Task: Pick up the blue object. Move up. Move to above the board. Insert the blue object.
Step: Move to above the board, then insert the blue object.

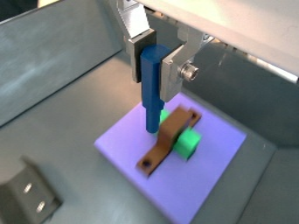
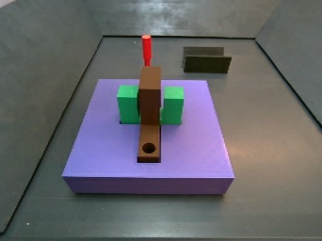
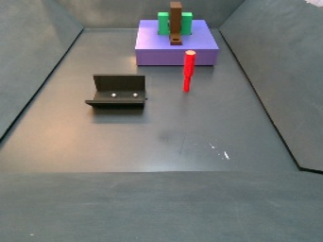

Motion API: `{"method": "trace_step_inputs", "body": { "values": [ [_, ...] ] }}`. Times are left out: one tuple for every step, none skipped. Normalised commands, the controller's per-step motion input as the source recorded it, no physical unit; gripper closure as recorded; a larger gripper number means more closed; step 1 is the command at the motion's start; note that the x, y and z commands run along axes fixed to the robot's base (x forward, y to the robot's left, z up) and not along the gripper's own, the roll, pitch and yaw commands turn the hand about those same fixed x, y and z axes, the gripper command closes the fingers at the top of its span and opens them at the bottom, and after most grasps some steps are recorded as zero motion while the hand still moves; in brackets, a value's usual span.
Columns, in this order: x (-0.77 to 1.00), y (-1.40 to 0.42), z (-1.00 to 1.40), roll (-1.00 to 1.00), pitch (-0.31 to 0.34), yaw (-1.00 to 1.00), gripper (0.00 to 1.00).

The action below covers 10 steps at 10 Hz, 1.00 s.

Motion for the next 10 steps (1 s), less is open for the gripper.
{"method": "trace_step_inputs", "body": {
  "values": [
    [0.31,-0.76,0.2,0.07,0.163,0.01,1.0],
    [0.15,-0.34,0.09,0.08,0.109,0.01,1.0],
    [0.09,-0.19,0.06,0.06,0.077,0.01,1.0],
    [0.05,-0.57,-0.36,-0.06,-0.037,0.0,1.0],
    [0.0,-1.0,-0.72,0.0,-0.093,0.01,1.0],
    [0.0,-1.0,-0.81,0.02,-0.084,0.0,1.0],
    [0.01,-1.0,-0.9,0.05,-0.1,0.0,1.0],
    [0.0,-1.0,-0.86,0.07,-0.143,0.0,1.0],
    [0.09,-1.0,-0.69,0.17,-0.087,0.0,1.0],
    [0.06,-1.0,-0.72,0.21,-0.107,0.0,1.0]
  ]
}}
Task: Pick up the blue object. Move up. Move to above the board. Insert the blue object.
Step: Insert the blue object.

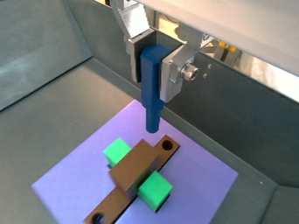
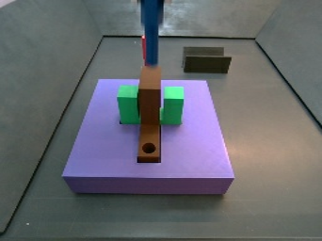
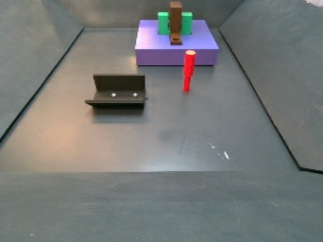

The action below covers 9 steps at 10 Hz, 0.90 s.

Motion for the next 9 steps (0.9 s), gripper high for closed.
{"method": "trace_step_inputs", "body": {
  "values": [
    [0.03,-0.82,-0.76,0.23,-0.131,0.03,1.0],
    [0.0,-0.55,-0.84,0.21,-0.127,0.0,1.0],
    [0.0,-0.35,-0.65,0.17,-0.047,0.0,1.0],
    [0.0,-0.06,-0.67,0.01,-0.041,0.0,1.0],
    [0.0,-0.04,-0.56,0.0,0.0,-0.11,1.0],
    [0.06,0.0,-0.43,0.03,0.0,-0.05,1.0],
    [0.07,0.0,-0.34,0.0,0.0,0.0,1.0],
    [0.07,0.0,-0.34,-0.1,-0.013,0.0,1.0],
    [0.01,-0.04,-0.24,-0.05,-0.009,0.0,1.0]
  ]
}}
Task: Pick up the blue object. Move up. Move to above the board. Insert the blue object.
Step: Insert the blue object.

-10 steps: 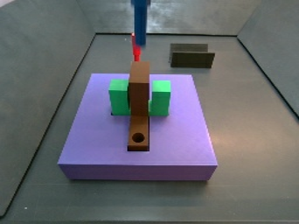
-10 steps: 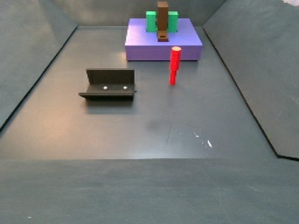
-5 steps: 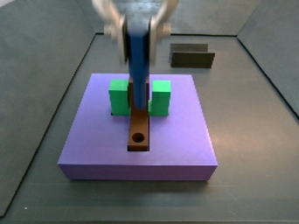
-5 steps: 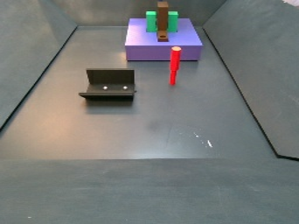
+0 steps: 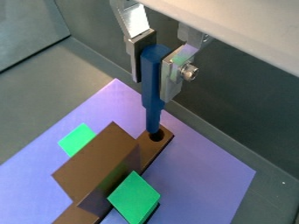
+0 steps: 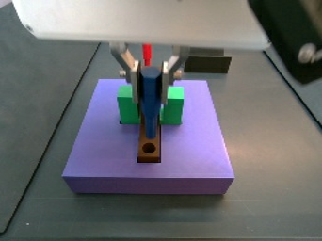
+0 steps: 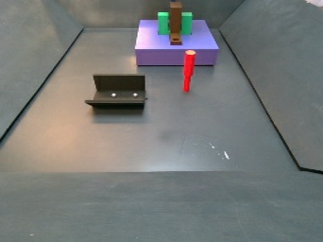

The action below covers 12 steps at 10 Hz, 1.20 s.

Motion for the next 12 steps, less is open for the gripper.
{"method": "trace_step_inputs", "body": {
  "values": [
    [0.01,-0.12,-0.08,0.0,0.0,0.0,1.0],
    [0.06,-0.13,-0.11,0.04,0.0,0.0,1.0],
    [0.03,-0.09,-0.16,0.05,0.0,0.0,1.0],
    [0.02,-0.04,-0.21,0.05,0.0,0.0,1.0],
    [0.03,0.0,-0.26,0.05,0.0,0.0,1.0],
    [0.0,0.0,-0.21,0.0,-0.004,0.0,1.0],
    [0.0,0.0,-0.13,0.0,-0.003,0.0,1.0],
    [0.01,0.0,-0.15,-0.02,0.0,-0.01,1.0],
    [0.09,0.0,-0.09,0.0,0.0,0.0,1.0],
    [0.12,0.0,-0.13,0.0,0.0,-0.04,1.0],
    [0.09,-0.02,-0.13,0.0,0.0,-0.05,1.0],
    [0.0,0.0,-0.18,0.0,0.0,-0.06,1.0]
  ]
}}
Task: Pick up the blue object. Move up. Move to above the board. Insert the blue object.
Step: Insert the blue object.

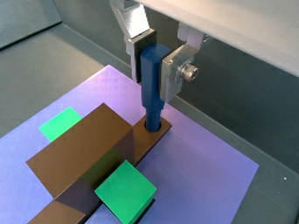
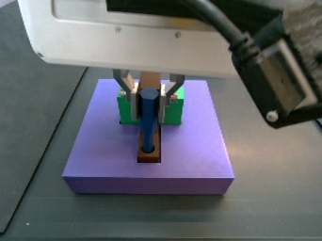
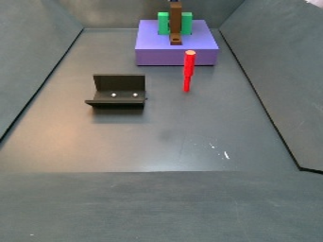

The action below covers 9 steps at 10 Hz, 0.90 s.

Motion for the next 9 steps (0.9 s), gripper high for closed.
{"method": "trace_step_inputs", "body": {
  "values": [
    [0.01,-0.01,-0.18,0.0,0.0,-0.04,1.0],
    [0.19,-0.08,-0.24,0.0,0.0,-0.07,1.0],
    [0.25,-0.08,-0.43,0.07,0.006,-0.05,1.0],
    [0.25,-0.13,-0.43,0.13,0.021,-0.02,1.0],
    [0.25,-0.13,-0.45,0.16,0.026,-0.02,1.0],
    [0.11,-0.09,-0.46,0.19,0.019,-0.01,1.0],
    [0.0,-0.02,-0.47,0.22,0.0,0.0,1.0],
    [-0.15,0.0,-0.44,0.18,0.0,0.0,1.0],
    [-0.22,0.07,-0.41,0.09,0.0,-0.01,1.0]
  ]
}}
